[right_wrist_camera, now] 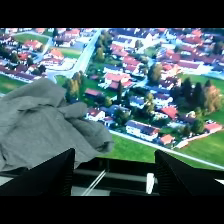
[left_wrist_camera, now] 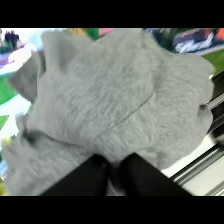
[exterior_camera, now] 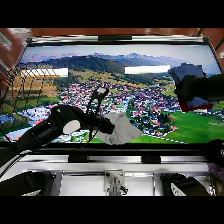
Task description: Fold the shirts.
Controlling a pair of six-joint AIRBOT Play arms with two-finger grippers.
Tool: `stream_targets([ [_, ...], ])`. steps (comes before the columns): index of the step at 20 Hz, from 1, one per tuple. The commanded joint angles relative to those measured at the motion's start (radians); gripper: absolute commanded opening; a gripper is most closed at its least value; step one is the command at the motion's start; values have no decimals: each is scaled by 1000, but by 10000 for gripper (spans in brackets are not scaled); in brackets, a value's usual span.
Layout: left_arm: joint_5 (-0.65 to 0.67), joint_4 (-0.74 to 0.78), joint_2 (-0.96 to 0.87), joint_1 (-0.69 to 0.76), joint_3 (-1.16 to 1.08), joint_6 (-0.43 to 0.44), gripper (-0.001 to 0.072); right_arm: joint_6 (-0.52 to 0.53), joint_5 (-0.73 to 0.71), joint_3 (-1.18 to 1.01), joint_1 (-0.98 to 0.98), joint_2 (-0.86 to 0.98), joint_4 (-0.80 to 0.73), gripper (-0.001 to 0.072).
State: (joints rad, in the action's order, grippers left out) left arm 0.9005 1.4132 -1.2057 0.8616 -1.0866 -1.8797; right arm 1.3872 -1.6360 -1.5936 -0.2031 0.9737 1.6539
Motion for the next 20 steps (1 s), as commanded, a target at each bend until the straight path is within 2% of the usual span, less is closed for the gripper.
stream_targets([
  [1, 53, -37, -1, 6, 98, -54, 707, -16, 173, 222, 0, -1, 76, 612],
  [3, 142, -37, 34, -63, 78, -52, 708, -12, 230, 303, 1, 18, 73, 613],
  [7, 296, -38, 161, -268, 98, -12, 706, 28, 150, 323, 1, 110, 70, 613],
  [9, 340, -56, 224, -329, 191, -6, 701, 58, 132, 362, 1, 150, 60, 613],
  [11, 264, -132, 319, -346, 353, -24, 700, 69, 144, 447, 1, 168, 79, 614],
  [14, 18, -308, 388, -346, 576, -56, 700, 78, 205, 599, 1, 168, 164, 613],
  [17, -220, -468, 350, -344, 679, -46, 700, 74, 238, 668, 1, 168, 236, 613],
  [20, -305, -484, 259, -344, 681, -32, 698, 73, 249, 671, 0, 168, 294, 614],
])
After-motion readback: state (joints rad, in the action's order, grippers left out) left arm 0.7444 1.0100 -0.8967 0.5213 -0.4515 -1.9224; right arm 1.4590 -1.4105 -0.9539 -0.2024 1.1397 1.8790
